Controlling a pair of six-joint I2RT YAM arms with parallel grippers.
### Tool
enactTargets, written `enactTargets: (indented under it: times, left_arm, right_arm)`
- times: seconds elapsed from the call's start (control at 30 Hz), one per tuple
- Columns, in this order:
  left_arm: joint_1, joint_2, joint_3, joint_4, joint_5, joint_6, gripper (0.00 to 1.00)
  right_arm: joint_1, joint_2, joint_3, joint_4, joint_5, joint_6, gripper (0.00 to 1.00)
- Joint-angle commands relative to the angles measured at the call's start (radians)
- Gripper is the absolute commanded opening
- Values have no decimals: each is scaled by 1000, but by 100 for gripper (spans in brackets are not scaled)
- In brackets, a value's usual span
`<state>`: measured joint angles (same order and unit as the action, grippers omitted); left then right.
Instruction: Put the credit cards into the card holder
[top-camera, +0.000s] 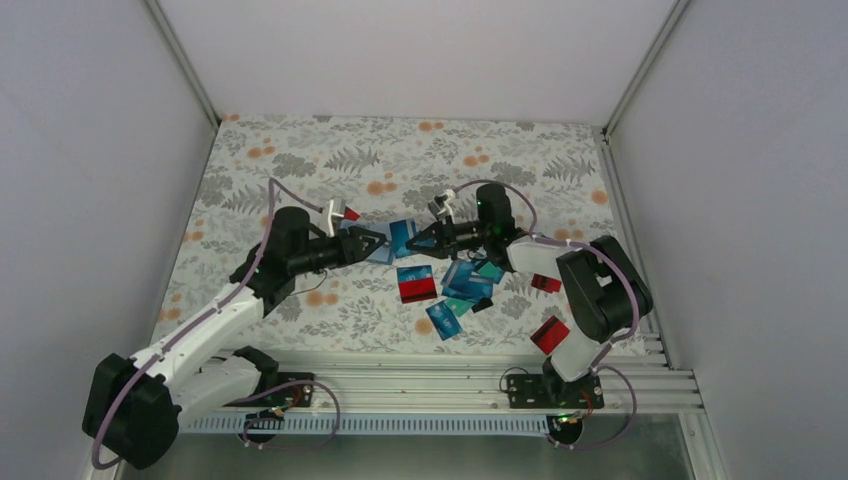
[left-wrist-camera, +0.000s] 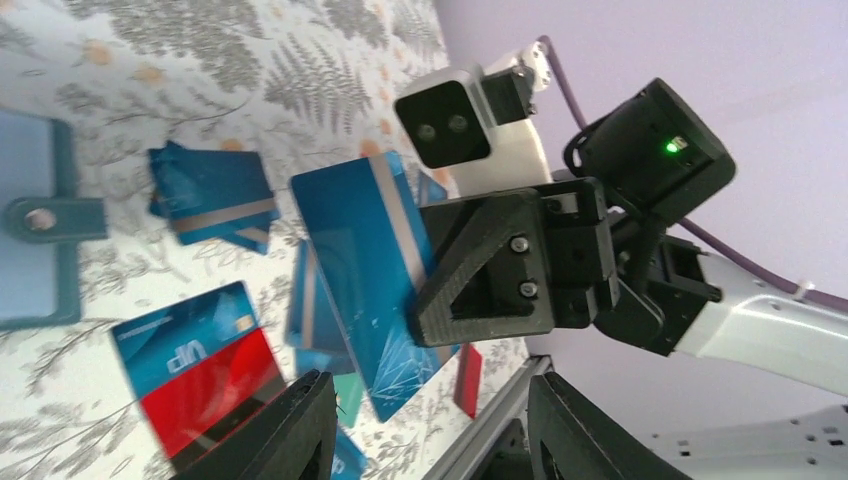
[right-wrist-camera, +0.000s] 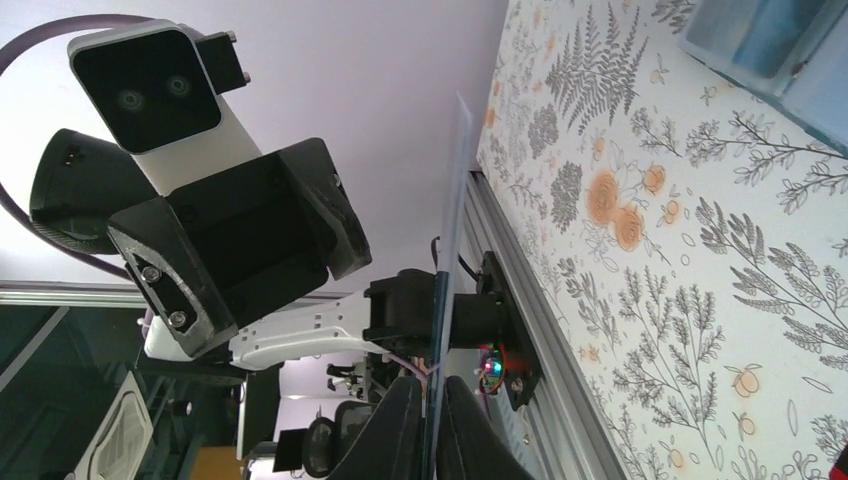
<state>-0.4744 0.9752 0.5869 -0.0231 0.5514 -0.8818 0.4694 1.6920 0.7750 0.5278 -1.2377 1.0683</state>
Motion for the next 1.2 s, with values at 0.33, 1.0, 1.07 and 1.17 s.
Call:
enactTargets:
  times: [0.33, 1.0, 1.07, 1.17]
  left_arm:
    - [6, 102, 16, 236, 98, -27, 50]
    - [6, 214, -19, 476, 149, -118, 39]
    - [6, 226, -20, 498, 157, -130, 37]
    - [5, 240, -21, 522, 167, -142, 33]
  right_arm:
    - [-20, -91, 71, 6, -49, 69, 4]
    - [-20, -129, 86, 3, -50, 84, 4]
    - [-19, -129, 87, 3, -50, 83, 4]
    - [-18, -129, 88, 2, -49, 82, 4]
